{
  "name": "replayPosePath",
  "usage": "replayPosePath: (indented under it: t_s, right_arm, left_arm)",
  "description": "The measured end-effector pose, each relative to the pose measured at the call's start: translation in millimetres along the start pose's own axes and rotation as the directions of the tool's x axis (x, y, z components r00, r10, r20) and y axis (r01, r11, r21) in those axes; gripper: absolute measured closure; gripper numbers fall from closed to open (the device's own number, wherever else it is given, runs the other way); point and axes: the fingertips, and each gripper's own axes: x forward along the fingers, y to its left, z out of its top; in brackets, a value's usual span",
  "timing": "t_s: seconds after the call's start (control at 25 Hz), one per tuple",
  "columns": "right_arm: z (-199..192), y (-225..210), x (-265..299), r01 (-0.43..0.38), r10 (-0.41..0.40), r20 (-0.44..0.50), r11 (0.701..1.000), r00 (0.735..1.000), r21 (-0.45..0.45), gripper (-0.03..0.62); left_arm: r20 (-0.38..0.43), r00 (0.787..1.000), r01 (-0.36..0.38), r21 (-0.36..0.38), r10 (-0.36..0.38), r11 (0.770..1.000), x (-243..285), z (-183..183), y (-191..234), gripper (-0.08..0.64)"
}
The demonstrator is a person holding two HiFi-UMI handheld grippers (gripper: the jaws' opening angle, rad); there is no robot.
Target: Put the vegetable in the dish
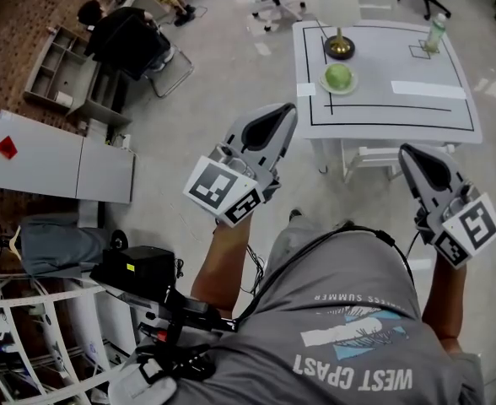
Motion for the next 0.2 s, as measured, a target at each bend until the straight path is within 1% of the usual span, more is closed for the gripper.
replayPosePath:
  t_s: [0.2]
  right_arm:
    - [-5,18,11,0.018,-0.018,-0.018,1.000,1.000,-0.006,0.586]
  left_arm:
    - [0.015,1.000,0.002,-0.004,-0.001,1.000,-27,-2,12,0.554]
